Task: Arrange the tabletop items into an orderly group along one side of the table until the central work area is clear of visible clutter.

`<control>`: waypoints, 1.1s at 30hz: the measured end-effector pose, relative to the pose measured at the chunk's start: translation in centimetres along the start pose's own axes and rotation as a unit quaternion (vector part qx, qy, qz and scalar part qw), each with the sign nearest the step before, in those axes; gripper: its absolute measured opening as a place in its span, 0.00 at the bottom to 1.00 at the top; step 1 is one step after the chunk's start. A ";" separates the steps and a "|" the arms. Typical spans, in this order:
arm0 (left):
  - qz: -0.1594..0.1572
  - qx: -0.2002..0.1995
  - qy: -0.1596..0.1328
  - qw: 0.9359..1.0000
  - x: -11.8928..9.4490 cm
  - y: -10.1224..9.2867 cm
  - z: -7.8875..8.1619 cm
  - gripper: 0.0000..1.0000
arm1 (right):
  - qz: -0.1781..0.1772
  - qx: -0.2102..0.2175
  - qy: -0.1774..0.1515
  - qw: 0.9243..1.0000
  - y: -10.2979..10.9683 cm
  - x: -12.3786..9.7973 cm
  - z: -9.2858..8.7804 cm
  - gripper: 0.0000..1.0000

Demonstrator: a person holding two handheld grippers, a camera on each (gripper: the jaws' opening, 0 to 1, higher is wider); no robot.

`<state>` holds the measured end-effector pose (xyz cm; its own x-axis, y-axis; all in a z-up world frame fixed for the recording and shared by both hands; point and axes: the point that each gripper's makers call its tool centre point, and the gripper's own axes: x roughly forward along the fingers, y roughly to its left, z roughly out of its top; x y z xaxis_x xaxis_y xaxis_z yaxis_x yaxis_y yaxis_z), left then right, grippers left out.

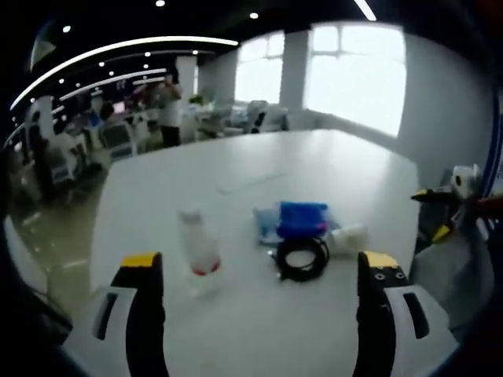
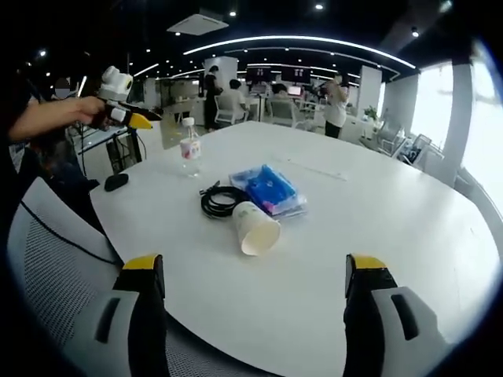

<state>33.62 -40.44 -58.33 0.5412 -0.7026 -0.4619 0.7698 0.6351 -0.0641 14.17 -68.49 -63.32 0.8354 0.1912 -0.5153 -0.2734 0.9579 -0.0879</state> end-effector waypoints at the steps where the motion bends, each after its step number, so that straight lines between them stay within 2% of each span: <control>1: 0.001 0.005 -0.002 1.000 -0.2 -0.6 -0.3 1.00 | -0.002 -0.003 0.002 1.000 -0.1 0.0 -0.1 0.95; 12: -0.003 -0.009 -0.015 1.000 -2.0 -5.8 -3.0 1.00 | -0.005 -0.004 0.003 1.000 -0.2 0.0 -0.1 0.95; 17: 0.001 -0.008 -0.003 1.000 -2.4 -6.6 -4.4 1.00 | -0.002 -0.007 0.006 1.000 0.0 0.1 -0.2 0.95; 23: 0.009 -0.012 -0.005 1.000 -3.1 -7.2 -4.9 1.00 | 0.000 -0.012 0.009 1.000 0.1 0.1 -0.3 0.95; 33: 0.006 -0.009 0.005 1.000 -3.4 -9.5 -6.7 1.00 | -0.001 -0.016 0.010 1.000 0.1 0.1 -0.3 0.95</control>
<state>22.16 -41.94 -62.06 0.5468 -0.6919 -0.4715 0.7574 0.6488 -0.0736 14.09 -68.41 -63.70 0.8261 0.1838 -0.5327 -0.2865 0.9510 -0.1162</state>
